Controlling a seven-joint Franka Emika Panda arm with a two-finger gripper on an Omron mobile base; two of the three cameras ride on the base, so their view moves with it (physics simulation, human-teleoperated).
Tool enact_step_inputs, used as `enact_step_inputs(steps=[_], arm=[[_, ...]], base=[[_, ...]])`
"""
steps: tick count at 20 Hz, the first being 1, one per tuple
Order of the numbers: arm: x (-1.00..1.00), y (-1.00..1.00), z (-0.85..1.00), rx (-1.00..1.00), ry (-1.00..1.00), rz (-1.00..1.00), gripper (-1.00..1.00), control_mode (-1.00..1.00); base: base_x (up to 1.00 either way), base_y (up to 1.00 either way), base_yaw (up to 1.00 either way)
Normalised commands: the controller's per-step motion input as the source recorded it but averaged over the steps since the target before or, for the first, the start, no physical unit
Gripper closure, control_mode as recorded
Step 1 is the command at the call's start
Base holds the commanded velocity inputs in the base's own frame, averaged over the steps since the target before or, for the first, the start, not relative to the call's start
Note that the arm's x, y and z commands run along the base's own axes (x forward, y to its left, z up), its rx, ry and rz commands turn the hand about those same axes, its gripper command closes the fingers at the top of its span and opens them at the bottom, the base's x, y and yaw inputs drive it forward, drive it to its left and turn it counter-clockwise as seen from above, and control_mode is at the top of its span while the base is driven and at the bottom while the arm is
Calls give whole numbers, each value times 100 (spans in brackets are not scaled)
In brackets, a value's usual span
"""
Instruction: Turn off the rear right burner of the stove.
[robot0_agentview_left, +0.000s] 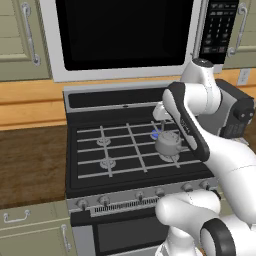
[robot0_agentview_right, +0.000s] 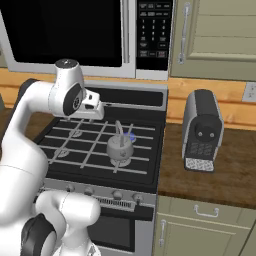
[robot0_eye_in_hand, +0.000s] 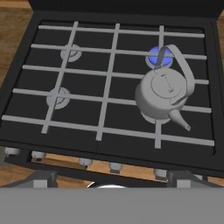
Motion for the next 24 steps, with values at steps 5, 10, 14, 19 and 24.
enact_step_inputs(steps=[5,10,14,19,24], arm=[[0,0,0,0,0,0,-100,-100],[0,0,0,0,0,0,-100,100],[0,0,0,0,0,0,-100,100],[0,0,0,0,0,0,-100,100],[0,0,0,0,0,0,-100,100]], base=[[0,0,0],[0,0,0],[0,0,0],[0,0,0],[0,8,0]])
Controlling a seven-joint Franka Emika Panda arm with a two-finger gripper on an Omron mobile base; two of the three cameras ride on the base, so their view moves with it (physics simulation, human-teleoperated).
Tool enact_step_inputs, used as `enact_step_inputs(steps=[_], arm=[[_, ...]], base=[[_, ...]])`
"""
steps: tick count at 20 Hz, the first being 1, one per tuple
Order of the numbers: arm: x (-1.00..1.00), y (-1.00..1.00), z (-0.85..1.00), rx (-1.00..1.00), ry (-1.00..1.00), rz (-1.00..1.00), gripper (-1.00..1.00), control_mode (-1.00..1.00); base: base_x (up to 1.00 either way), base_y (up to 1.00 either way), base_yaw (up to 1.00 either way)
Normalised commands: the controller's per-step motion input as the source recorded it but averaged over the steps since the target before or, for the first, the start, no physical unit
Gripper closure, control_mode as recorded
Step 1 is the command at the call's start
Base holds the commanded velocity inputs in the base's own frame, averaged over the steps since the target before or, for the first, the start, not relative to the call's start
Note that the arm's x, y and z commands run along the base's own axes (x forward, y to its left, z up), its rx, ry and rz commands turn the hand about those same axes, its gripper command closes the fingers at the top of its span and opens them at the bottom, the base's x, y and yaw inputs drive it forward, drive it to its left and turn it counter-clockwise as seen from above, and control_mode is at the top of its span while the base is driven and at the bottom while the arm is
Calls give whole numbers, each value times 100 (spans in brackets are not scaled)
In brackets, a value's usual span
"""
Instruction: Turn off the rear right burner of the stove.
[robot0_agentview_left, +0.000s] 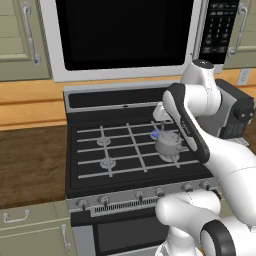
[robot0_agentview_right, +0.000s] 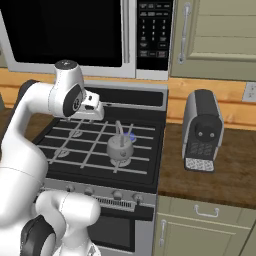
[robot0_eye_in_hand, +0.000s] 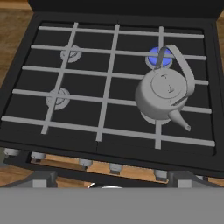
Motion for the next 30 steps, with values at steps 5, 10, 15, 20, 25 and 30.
enact_step_inputs(steps=[5,10,15,20,25,30], arm=[[0,0,0,0,0,0,-100,100],[0,0,0,0,0,0,-100,100],[0,0,0,0,0,0,-100,100],[0,0,0,0,0,0,-100,100],[0,0,0,0,0,0,-100,100],[0,0,0,0,0,0,-100,-100]], base=[[0,20,0],[2,42,0],[1,43,0],[1,39,0],[0,37,-1],[1,5,-1]])
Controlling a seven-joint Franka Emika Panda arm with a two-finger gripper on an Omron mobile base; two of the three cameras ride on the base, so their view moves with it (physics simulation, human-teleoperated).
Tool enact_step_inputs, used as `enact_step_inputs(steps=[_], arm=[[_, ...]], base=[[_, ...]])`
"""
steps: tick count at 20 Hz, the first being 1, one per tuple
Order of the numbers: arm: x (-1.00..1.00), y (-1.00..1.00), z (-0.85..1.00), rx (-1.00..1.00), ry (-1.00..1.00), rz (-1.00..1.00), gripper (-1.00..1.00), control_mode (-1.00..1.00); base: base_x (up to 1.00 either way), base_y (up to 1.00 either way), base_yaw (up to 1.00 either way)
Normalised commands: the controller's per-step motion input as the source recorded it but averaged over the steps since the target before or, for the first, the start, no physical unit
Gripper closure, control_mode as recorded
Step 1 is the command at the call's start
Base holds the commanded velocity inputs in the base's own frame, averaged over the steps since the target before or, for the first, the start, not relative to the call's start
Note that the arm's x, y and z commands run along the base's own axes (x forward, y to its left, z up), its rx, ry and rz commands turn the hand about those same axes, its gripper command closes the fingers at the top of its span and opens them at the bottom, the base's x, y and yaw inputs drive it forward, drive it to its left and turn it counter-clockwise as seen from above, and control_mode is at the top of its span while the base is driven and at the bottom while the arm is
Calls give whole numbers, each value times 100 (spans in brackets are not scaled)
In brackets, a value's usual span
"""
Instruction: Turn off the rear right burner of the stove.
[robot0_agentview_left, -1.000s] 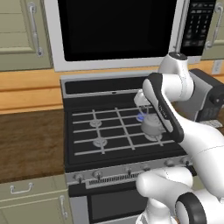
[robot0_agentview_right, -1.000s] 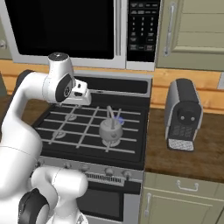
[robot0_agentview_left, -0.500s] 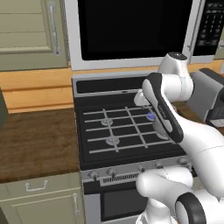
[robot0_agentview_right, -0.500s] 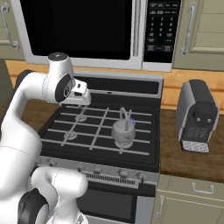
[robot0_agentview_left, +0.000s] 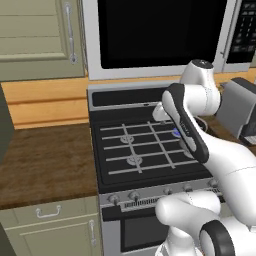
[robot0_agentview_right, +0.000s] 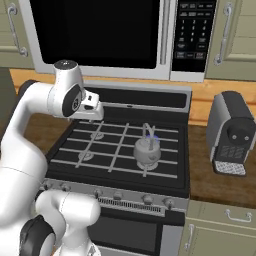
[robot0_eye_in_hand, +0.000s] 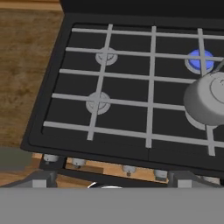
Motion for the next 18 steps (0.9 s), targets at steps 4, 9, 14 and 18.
enact_step_inputs(steps=[4,9,14,18], arm=[[-23,-33,-5,10,-1,-1,-100,-100],[-88,-97,-42,36,-9,-17,-100,-100],[-86,-100,-87,33,-11,-12,-100,-100],[-63,-99,-78,9,-12,-1,-100,-100]], base=[[0,0,0],[0,0,0],[0,0,0],[0,0,0]])
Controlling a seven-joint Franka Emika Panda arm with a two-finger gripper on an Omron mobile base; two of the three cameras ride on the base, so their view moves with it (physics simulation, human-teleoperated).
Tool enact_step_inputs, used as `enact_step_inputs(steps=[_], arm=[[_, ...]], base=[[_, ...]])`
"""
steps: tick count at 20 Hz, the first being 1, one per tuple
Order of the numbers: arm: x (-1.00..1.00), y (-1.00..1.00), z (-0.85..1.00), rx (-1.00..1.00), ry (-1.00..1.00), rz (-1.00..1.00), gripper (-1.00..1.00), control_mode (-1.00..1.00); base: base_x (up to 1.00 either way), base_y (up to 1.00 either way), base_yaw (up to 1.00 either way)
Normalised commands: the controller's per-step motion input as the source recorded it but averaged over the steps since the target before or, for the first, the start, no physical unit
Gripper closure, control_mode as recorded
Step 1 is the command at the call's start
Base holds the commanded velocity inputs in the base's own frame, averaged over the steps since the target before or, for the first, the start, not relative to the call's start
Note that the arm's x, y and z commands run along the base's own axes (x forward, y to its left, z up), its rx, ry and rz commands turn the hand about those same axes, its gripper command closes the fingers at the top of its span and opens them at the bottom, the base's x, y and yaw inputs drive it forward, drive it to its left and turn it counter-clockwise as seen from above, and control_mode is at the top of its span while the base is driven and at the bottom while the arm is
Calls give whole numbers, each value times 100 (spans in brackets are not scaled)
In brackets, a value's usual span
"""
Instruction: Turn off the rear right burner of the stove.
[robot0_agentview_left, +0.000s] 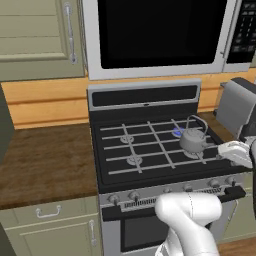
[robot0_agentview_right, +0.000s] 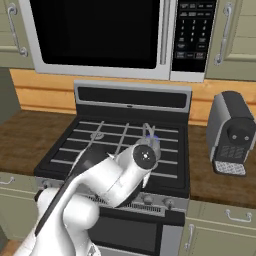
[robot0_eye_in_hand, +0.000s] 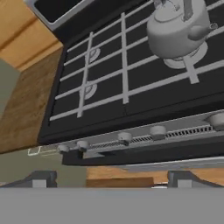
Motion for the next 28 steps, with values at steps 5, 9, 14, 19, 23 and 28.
enact_step_inputs(steps=[5,9,14,19,23,28], arm=[[-25,-77,-38,-9,-27,16,-100,-100],[-18,-57,-12,-12,-45,6,-100,-100],[-16,-1,-48,-47,-32,0,-100,-100],[-22,0,-67,-56,-20,0,-100,-100],[-10,0,-57,-54,-17,2,-100,-100],[0,12,-26,-39,-19,15,-100,-100]], base=[[0,0,0],[0,0,0],[0,0,0],[0,0,0],[0,0,0],[0,0,0]])
